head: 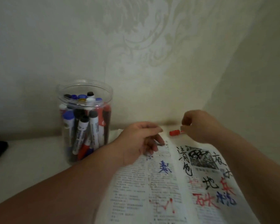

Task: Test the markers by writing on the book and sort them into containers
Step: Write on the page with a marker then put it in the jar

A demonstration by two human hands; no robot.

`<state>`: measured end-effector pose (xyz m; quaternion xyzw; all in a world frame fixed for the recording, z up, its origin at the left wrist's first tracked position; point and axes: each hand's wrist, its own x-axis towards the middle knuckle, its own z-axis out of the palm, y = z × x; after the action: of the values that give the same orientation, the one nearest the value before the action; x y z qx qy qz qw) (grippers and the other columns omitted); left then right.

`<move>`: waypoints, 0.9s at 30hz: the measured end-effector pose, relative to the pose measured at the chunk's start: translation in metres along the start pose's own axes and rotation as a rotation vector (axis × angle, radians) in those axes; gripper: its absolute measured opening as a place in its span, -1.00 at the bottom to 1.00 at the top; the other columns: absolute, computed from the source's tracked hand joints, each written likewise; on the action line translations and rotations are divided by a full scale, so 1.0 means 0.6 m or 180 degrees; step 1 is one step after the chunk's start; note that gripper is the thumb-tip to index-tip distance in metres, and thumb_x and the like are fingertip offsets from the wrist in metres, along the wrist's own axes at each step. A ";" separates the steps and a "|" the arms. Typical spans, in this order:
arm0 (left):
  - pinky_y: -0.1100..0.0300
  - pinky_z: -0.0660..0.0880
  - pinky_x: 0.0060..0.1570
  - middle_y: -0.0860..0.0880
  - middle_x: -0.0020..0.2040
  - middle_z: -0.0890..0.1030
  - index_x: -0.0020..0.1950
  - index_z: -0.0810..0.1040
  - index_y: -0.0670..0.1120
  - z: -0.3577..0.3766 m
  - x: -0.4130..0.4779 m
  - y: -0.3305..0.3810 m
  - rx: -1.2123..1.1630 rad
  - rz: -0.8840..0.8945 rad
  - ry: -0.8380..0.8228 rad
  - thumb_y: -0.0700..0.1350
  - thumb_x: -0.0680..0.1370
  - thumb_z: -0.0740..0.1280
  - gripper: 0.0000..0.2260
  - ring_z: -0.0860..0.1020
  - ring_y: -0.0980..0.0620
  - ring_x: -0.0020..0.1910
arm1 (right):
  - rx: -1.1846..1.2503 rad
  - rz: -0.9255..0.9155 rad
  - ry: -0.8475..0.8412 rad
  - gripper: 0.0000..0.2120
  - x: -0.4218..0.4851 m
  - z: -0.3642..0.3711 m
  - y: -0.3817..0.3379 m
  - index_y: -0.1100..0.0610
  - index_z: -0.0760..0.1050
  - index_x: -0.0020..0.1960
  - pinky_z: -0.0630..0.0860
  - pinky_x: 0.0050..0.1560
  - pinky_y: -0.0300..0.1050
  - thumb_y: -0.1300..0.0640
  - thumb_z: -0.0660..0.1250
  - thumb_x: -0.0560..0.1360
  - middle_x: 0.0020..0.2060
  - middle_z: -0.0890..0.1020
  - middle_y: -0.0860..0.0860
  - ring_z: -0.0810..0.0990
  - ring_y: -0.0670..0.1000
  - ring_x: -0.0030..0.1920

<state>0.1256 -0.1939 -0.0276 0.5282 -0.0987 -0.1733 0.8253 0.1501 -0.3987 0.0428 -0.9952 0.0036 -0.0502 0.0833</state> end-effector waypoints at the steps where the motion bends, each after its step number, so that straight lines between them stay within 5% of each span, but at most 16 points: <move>1: 0.22 0.40 -0.51 -0.19 -0.29 0.63 -0.03 0.57 -0.20 -0.003 0.001 0.005 -0.0086 -0.0078 -0.0092 -0.19 0.46 0.40 -0.87 0.52 -0.02 -0.51 | -0.0066 0.0055 -0.0081 -0.85 -0.002 0.017 0.025 -0.01 0.59 0.05 0.45 0.00 -0.14 0.14 0.36 0.51 0.10 0.64 0.02 0.57 0.02 0.01; 5: 0.23 0.42 -0.52 -0.21 -0.26 0.63 -0.04 0.58 -0.22 0.006 0.000 0.008 0.0038 -0.0047 -0.0204 -0.16 0.40 0.40 -0.81 0.53 -0.04 -0.48 | -0.0241 -0.0134 -0.0181 -0.54 0.003 0.065 0.068 -0.05 0.46 0.41 0.37 0.38 -0.08 0.22 0.27 0.54 0.36 0.50 -0.05 0.43 0.06 0.35; 9: 0.20 0.42 -0.49 -0.20 -0.26 0.65 -0.10 0.60 -0.18 0.031 -0.007 -0.009 0.0643 0.0312 -0.0242 -0.26 0.50 0.39 -0.98 0.53 -0.05 -0.46 | -0.0470 -0.0351 -0.0050 -0.57 0.025 0.080 0.069 -0.13 0.49 0.36 0.49 0.23 0.01 0.19 0.23 0.55 0.16 0.53 0.00 0.50 0.07 0.18; 15: 0.12 0.48 -0.36 -0.02 -0.27 0.67 -0.11 0.64 -0.01 0.045 -0.013 -0.032 0.2116 0.0928 0.0267 -0.23 0.58 0.38 -0.86 0.55 0.04 -0.40 | -0.0885 -0.1093 0.0251 -0.79 0.022 0.065 0.070 -0.04 0.57 0.13 0.31 0.02 -0.07 0.02 0.28 0.52 -0.02 0.58 -0.06 0.43 0.04 0.08; 19: 0.37 0.41 -0.14 0.13 -0.11 0.57 0.04 0.61 0.06 0.050 -0.019 -0.025 0.3467 0.2105 0.0561 -0.13 0.55 0.42 -0.89 0.51 0.19 -0.18 | 0.0160 -0.0834 0.0095 -0.78 -0.049 0.027 0.079 -0.17 0.57 0.20 0.50 -0.08 -0.09 -0.01 0.30 0.58 -0.14 0.59 -0.17 0.58 -0.06 -0.09; 23: 0.23 0.35 0.22 0.12 0.17 0.47 0.28 0.51 0.02 0.074 -0.028 -0.033 0.4625 0.2334 0.0120 0.15 0.60 0.27 -0.68 0.42 0.14 0.17 | 0.0894 -0.0694 -0.0484 -0.81 -0.144 -0.005 0.082 -0.25 0.62 0.15 0.53 -0.26 -0.25 -0.14 0.33 0.56 -0.33 0.63 -0.28 0.58 -0.25 -0.33; 27: 0.06 0.50 -0.02 0.08 -0.07 0.54 0.10 0.58 0.01 0.102 -0.029 -0.051 0.5114 0.2250 -0.0460 0.09 0.66 0.12 -0.72 0.48 0.06 -0.08 | 0.2115 -0.0582 -0.0236 -0.90 -0.172 0.009 0.096 -0.06 0.69 -0.08 0.43 -0.44 -0.24 0.14 0.47 0.47 -0.36 0.68 -0.03 0.51 -0.12 -0.45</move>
<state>0.0829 -0.2499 -0.0291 0.8754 -0.4004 0.1811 0.2013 0.0481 -0.4532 0.0176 -0.9111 -0.1052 -0.0198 0.3981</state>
